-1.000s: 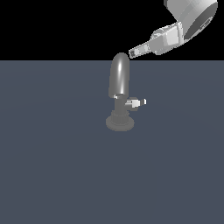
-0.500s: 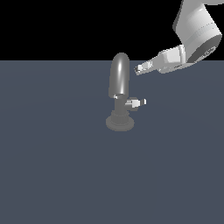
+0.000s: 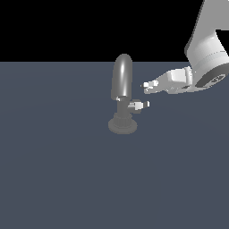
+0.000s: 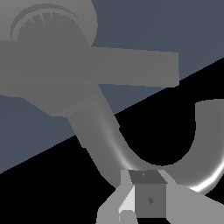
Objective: Turn on the faucet by rotating a designated handle.
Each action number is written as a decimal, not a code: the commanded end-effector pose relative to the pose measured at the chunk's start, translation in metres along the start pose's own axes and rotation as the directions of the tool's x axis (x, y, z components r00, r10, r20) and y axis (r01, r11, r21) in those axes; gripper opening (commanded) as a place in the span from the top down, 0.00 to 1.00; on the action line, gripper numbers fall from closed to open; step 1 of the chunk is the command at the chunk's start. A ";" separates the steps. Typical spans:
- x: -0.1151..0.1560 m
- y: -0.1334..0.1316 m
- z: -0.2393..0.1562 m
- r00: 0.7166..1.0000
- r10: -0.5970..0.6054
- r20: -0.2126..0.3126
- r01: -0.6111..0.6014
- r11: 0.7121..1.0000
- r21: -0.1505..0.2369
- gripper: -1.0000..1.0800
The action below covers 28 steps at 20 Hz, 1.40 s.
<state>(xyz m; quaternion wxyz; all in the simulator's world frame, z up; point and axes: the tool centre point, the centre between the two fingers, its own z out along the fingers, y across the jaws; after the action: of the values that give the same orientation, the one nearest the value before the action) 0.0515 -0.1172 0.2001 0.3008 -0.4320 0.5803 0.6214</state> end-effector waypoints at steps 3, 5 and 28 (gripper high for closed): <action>0.017 -0.003 -0.001 0.997 0.049 0.052 -0.051 0.998 0.027 1.00; 0.022 -0.004 -0.002 0.996 0.063 0.067 -0.065 0.997 0.034 1.00; 0.054 0.007 0.001 0.994 0.072 0.079 -0.075 0.996 0.038 1.00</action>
<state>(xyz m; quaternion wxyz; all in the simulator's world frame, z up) 0.0256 -0.1232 0.1593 0.3088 -0.3798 0.5965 0.6361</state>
